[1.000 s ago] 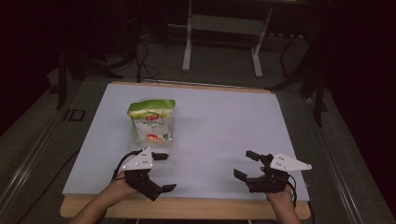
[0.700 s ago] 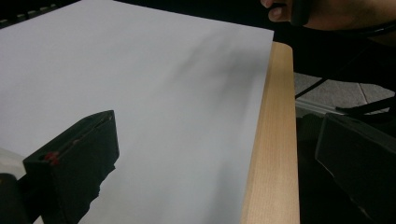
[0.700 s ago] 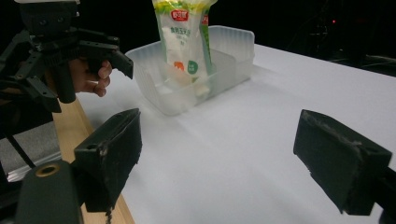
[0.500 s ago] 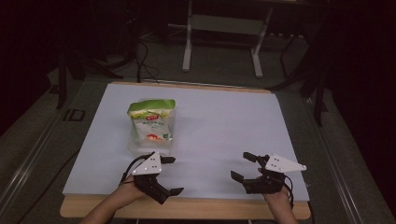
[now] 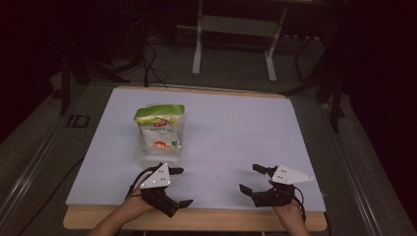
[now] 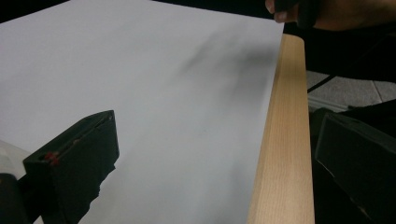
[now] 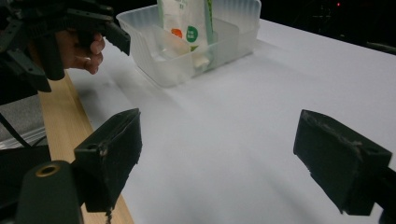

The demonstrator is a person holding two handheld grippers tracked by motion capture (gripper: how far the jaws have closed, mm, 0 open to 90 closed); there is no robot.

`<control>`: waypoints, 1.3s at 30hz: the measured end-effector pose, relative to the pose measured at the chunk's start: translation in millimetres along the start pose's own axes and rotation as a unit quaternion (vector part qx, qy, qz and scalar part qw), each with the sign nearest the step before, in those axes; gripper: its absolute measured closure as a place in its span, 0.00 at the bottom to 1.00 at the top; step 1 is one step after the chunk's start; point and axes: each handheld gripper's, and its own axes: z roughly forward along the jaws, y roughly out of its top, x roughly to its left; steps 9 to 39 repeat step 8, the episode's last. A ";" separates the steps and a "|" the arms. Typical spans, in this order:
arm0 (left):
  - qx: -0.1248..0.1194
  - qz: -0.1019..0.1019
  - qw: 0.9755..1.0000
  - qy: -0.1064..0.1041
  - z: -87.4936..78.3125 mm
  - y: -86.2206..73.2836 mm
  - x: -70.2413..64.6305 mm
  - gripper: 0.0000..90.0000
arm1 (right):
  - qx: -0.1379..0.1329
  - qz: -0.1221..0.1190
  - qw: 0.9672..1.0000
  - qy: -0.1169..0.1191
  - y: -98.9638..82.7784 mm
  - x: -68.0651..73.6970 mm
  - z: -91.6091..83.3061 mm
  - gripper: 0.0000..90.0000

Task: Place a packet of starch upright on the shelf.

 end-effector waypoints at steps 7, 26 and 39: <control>-0.001 0.000 1.000 0.003 -1.0 -1.1 0.2 0.00 | -0.004 0.004 1.000 -0.004 -1.0 -3.2 -2.2 0.17; -0.001 0.000 1.000 0.004 -1.4 -1.3 0.4 0.00 | -0.006 0.005 1.000 -0.004 -1.0 -3.3 -2.4 0.17; -0.001 0.000 1.000 0.004 -1.4 -1.3 0.4 0.00 | -0.006 0.005 1.000 -0.004 -1.0 -3.3 -2.4 0.17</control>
